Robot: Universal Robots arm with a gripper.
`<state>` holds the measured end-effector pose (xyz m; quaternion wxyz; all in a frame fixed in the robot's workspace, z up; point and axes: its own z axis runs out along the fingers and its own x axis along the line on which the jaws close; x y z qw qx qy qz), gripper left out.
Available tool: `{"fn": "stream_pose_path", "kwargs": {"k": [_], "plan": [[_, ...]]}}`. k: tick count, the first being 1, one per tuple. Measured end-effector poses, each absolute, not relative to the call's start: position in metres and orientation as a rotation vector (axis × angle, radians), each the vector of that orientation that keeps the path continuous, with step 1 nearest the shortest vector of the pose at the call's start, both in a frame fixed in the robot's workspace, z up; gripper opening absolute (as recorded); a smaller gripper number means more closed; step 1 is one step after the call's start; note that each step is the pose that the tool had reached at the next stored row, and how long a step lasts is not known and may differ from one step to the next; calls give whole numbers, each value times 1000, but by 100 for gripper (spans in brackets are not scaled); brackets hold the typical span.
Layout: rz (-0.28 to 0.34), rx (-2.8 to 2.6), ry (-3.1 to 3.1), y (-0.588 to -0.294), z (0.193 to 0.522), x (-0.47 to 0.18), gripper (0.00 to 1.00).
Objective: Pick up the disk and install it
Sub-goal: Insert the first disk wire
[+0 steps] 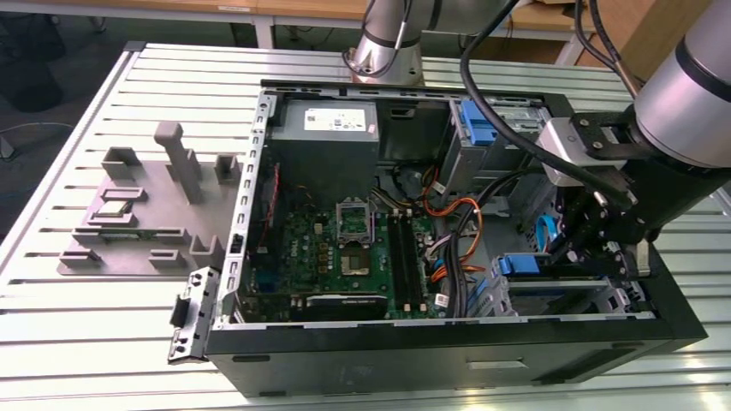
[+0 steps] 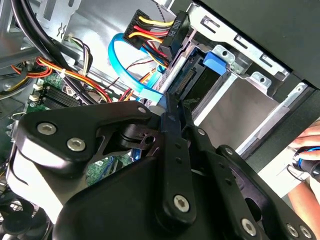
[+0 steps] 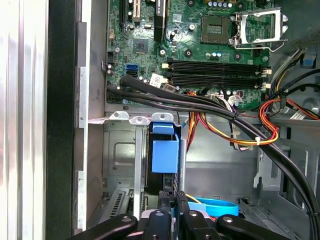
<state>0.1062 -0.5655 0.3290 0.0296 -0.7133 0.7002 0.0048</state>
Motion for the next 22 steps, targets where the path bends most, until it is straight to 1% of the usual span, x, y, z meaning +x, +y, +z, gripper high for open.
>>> {"fn": "stream_pose_path", "kwargs": {"k": [4, 5, 16, 22], "plan": [[15, -2199, 2159, -565, 329, 106, 17], [15, -2199, 2159, -566, 329, 106, 24], [15, -2200, 2159, -566, 348, 106, 24], [18, -2201, 2160, -565, 348, 106, 24]]}}
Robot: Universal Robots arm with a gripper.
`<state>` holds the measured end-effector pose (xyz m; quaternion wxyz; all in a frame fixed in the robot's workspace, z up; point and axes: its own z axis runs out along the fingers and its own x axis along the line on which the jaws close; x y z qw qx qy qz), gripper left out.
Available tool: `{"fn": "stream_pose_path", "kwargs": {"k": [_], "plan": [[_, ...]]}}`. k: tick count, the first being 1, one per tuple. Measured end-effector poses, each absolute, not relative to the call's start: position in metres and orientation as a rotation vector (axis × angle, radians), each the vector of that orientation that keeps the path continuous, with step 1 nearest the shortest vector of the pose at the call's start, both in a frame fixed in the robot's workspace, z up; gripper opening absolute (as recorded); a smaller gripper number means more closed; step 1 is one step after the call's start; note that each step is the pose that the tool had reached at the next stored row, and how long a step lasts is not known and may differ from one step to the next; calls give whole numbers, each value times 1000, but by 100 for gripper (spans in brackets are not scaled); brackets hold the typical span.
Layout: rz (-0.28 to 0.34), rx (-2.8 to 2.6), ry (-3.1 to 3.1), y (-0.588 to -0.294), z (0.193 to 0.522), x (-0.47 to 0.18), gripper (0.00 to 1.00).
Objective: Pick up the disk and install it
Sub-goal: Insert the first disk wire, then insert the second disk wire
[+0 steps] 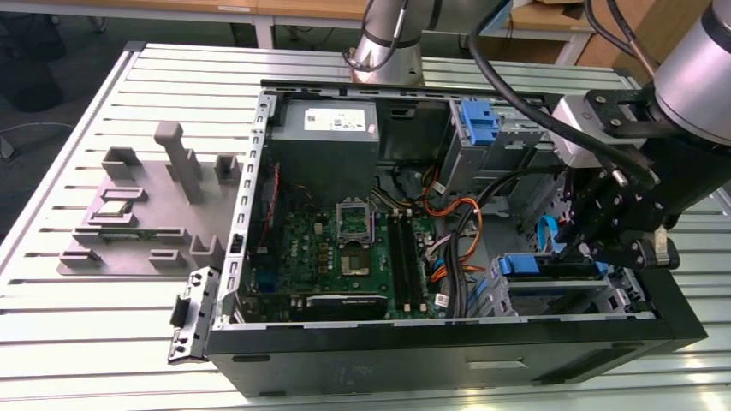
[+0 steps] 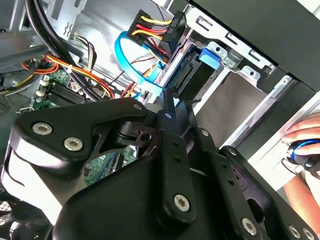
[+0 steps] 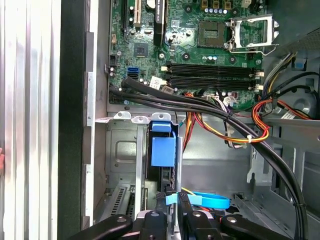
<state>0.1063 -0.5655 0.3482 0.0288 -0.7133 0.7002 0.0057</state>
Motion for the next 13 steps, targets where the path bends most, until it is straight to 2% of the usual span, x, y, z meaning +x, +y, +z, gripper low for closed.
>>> {"fn": "stream_pose_path", "kwargs": {"k": [13], "plan": [[31, -2201, 2172, -566, 348, 110, 24]]}}
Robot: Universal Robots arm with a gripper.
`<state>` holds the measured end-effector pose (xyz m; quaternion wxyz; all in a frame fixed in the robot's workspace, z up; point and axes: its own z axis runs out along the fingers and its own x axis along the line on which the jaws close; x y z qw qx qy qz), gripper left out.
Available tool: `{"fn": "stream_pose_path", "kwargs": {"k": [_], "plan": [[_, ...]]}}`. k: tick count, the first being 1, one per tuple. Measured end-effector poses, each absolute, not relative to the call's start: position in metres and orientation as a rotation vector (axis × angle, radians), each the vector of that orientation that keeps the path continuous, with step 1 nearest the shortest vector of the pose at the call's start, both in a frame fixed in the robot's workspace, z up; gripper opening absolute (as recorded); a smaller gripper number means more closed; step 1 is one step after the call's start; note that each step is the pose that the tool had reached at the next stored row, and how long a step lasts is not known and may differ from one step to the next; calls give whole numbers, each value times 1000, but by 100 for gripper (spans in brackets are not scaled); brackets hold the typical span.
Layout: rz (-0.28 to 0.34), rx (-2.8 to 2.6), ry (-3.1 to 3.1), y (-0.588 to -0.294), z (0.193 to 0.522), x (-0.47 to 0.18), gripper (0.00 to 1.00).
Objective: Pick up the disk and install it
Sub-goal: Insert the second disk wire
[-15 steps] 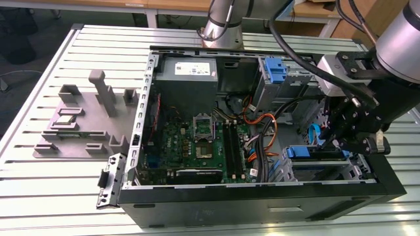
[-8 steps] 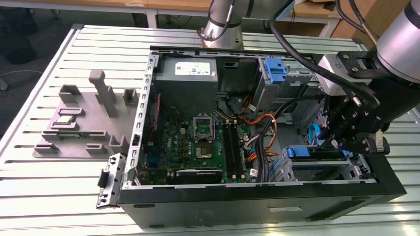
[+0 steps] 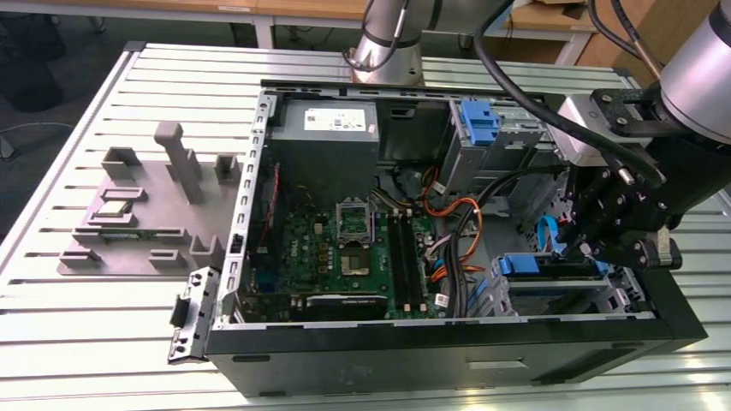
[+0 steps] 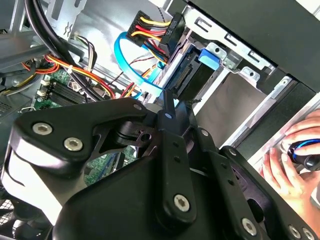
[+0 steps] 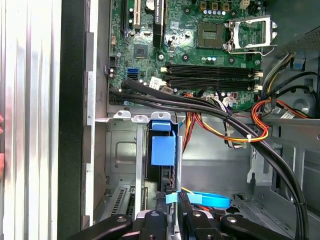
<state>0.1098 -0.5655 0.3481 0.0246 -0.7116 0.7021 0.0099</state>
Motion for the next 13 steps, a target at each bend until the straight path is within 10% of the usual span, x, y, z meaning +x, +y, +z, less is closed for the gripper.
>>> {"fn": "stream_pose_path", "kwargs": {"k": [13], "plan": [[31, -2201, 2172, -565, 354, 114, 24]]}}
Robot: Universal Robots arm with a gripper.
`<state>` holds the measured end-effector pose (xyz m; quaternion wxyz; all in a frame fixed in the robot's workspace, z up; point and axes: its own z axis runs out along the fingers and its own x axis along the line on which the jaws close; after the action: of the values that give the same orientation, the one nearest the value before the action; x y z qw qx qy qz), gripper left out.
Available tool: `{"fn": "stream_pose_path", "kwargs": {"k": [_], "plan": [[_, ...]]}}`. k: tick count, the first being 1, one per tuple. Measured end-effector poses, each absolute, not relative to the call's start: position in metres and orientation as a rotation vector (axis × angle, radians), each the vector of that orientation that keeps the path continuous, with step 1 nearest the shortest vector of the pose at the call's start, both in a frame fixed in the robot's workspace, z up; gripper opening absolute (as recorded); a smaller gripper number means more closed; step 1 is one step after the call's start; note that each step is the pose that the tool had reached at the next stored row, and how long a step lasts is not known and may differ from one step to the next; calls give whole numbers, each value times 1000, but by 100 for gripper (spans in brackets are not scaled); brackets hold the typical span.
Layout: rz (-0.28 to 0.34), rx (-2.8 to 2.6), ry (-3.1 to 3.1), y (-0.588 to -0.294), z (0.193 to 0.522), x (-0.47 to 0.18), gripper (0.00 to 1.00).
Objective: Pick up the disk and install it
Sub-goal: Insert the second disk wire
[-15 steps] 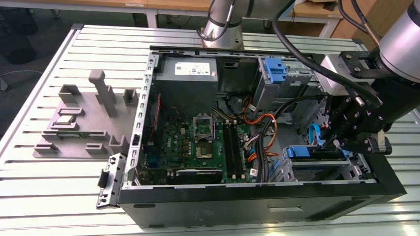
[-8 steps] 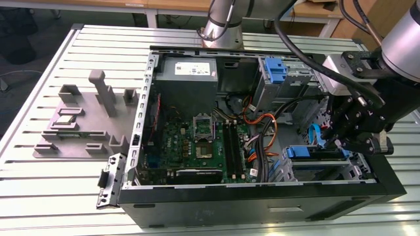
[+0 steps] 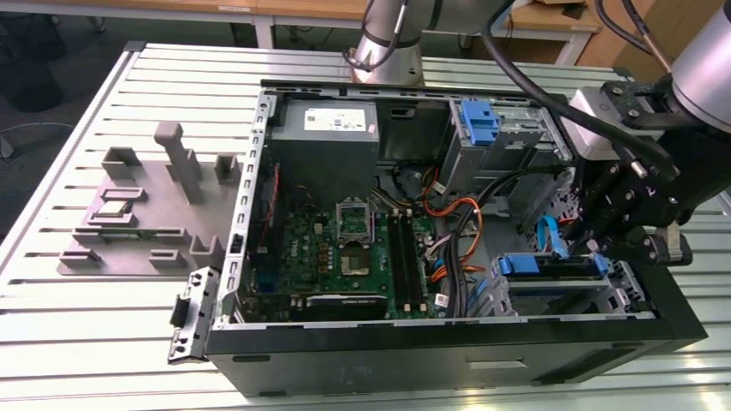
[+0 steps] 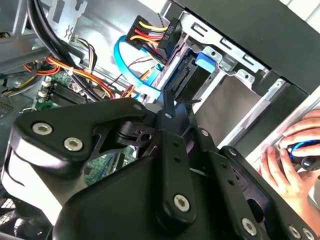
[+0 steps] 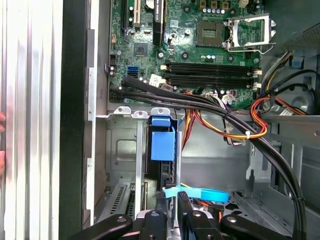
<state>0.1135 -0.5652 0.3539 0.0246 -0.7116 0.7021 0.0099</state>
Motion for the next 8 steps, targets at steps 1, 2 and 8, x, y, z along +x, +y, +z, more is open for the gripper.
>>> {"fn": "stream_pose_path", "kwargs": {"k": [1, 2, 8], "plan": [[31, -2201, 2172, -565, 356, 114, 24], [31, -2201, 2172, -565, 358, 114, 24], [31, -2201, 2172, -563, 364, 114, 24]]}}
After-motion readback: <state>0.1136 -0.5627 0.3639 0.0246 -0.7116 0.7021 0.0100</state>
